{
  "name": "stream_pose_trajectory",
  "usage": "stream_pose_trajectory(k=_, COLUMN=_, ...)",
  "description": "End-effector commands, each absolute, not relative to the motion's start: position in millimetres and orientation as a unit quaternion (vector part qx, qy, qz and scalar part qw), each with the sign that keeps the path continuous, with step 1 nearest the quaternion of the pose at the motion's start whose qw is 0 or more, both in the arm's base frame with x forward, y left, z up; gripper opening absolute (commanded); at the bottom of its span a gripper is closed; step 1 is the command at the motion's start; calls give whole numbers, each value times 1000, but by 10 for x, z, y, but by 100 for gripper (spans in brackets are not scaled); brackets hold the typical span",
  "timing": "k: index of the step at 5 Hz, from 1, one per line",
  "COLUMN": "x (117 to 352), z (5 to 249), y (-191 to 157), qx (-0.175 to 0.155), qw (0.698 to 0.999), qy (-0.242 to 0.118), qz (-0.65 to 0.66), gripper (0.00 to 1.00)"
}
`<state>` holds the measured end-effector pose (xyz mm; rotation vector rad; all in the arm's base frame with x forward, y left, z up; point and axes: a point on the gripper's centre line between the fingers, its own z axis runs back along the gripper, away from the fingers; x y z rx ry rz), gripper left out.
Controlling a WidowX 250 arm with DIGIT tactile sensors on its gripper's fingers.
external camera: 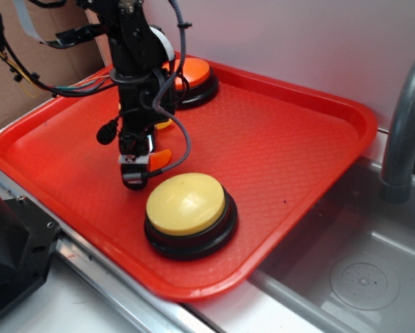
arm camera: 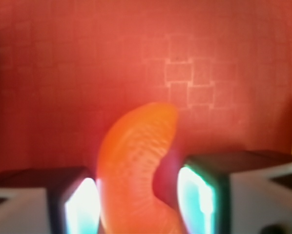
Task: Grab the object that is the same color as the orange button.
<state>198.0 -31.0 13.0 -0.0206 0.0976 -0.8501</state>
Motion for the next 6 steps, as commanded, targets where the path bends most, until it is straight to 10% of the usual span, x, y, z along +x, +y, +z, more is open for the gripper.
stream_pose_trajectory(k=1, x=1876, z=343, y=-291, qx=38, qw=915, qy=16, qz=-400, gripper=0)
stream_pose_trajectory(k=5, x=1761, z=2011, y=-315, qx=73, qw=992, qy=-27, qz=-101, gripper=0)
stream_pose_trajectory(k=6, x=1747, z=2077, y=-328, qx=111, qw=992, qy=-14, qz=-50, gripper=0)
